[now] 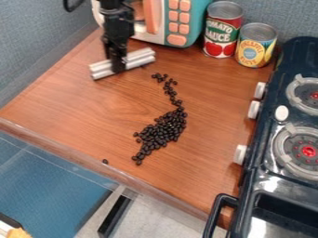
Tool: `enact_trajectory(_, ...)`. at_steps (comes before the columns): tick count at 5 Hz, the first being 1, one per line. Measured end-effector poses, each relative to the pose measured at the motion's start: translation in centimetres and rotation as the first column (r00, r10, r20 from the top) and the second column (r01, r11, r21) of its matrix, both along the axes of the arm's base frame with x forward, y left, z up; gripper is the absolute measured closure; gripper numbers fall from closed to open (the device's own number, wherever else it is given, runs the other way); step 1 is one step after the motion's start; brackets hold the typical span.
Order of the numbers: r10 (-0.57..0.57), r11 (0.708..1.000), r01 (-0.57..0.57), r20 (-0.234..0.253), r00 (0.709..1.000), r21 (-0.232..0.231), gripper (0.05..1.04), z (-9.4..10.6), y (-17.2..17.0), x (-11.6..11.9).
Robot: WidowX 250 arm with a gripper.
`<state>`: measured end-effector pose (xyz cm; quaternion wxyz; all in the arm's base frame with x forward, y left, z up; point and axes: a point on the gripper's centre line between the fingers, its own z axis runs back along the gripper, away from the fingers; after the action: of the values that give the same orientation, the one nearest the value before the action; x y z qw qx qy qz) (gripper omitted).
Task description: Sweep into pile
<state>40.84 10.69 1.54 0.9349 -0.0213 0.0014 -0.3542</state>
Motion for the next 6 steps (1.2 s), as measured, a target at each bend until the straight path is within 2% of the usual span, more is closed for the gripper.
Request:
enact_trajectory(3, -0.088, 0.996, 0.088, 0.022, 0.996, 0.008, 0.711, 0.0, -3.6, -1.6)
enact_trajectory(6, -0.169, 0.985, 0.169, 0.019, 0.985, -0.011, 0.711, -0.2, -7.4, -5.5)
